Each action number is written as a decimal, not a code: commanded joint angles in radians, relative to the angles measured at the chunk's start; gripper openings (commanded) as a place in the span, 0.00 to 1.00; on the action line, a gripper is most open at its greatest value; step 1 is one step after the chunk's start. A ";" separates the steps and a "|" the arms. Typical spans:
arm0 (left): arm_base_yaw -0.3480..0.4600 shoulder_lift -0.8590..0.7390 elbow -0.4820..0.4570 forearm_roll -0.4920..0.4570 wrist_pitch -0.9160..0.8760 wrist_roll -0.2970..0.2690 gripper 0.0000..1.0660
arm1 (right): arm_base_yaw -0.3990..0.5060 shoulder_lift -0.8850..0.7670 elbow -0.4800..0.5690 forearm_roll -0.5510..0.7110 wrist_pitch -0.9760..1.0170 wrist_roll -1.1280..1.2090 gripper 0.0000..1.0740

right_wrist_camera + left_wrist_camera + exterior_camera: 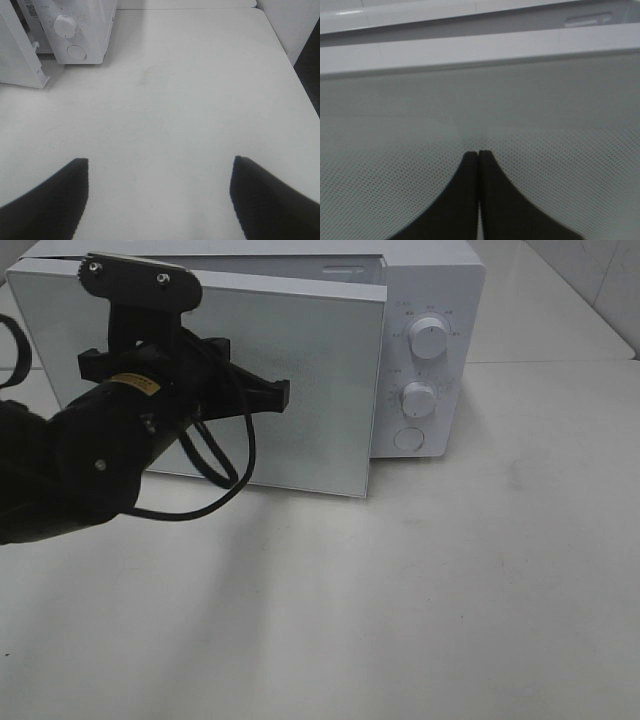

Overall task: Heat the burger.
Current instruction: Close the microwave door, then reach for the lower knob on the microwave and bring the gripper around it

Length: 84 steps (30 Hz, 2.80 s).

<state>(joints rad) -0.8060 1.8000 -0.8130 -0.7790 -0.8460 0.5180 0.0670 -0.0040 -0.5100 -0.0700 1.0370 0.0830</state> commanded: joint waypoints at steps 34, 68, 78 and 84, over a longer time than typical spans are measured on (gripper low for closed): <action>0.035 0.203 -0.403 -0.237 0.117 0.238 0.00 | -0.008 -0.027 0.003 0.003 -0.006 0.004 0.70; 0.100 -0.016 -0.342 0.133 1.391 -0.041 0.37 | -0.007 -0.027 0.003 0.003 -0.006 0.004 0.70; 0.202 -0.166 -0.343 0.541 1.665 -0.371 0.96 | -0.007 -0.027 0.003 0.003 -0.006 0.004 0.70; 0.276 -0.277 -0.343 0.637 1.848 -0.417 0.96 | -0.007 -0.027 0.003 0.003 -0.006 0.004 0.70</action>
<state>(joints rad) -0.5660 1.5730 -1.1560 -0.1820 0.9050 0.1490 0.0670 -0.0040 -0.5100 -0.0700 1.0370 0.0830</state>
